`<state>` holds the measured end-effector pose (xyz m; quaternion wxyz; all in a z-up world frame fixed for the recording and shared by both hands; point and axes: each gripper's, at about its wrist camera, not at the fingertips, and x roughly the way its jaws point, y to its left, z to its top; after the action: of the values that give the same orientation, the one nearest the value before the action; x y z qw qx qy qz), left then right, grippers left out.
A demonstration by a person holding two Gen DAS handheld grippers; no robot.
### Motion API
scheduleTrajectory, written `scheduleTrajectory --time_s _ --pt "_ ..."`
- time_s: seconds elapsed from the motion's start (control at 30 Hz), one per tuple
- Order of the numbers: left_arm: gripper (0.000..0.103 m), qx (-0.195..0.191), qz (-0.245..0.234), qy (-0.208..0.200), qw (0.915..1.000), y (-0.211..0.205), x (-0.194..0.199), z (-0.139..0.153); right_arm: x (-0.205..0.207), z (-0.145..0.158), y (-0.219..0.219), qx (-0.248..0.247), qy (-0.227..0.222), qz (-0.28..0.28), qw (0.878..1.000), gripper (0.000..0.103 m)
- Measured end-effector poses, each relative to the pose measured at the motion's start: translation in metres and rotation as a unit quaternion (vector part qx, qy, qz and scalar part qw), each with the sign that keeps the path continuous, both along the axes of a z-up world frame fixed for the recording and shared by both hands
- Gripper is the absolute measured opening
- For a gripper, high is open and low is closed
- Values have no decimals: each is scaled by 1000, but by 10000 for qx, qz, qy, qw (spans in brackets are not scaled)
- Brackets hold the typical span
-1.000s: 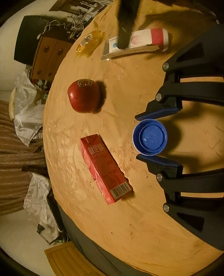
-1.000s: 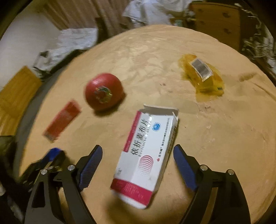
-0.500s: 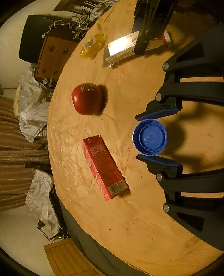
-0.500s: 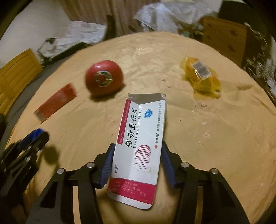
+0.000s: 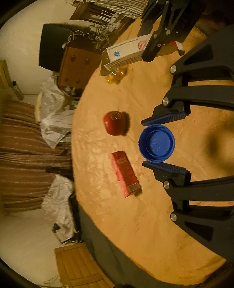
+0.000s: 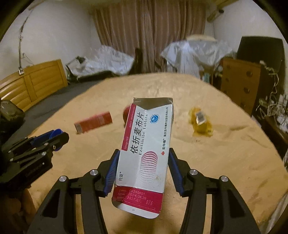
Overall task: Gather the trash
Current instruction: 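Lift and carry the blue cap and medicine box over the white bucket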
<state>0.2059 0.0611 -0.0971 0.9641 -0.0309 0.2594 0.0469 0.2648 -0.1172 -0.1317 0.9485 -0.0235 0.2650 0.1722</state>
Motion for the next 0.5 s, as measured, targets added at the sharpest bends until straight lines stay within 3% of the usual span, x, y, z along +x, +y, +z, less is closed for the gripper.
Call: scheduleTrajectory --time_s 0.23,0.5 --pt "38 26 194 -400 9990 -9 -25 24 -38 26 -8 113 -433 -22 9990 55" --pt "38 53 157 -501 9986 -15 -33 34 -56 41 -14 221 -541 -14 9983 56"
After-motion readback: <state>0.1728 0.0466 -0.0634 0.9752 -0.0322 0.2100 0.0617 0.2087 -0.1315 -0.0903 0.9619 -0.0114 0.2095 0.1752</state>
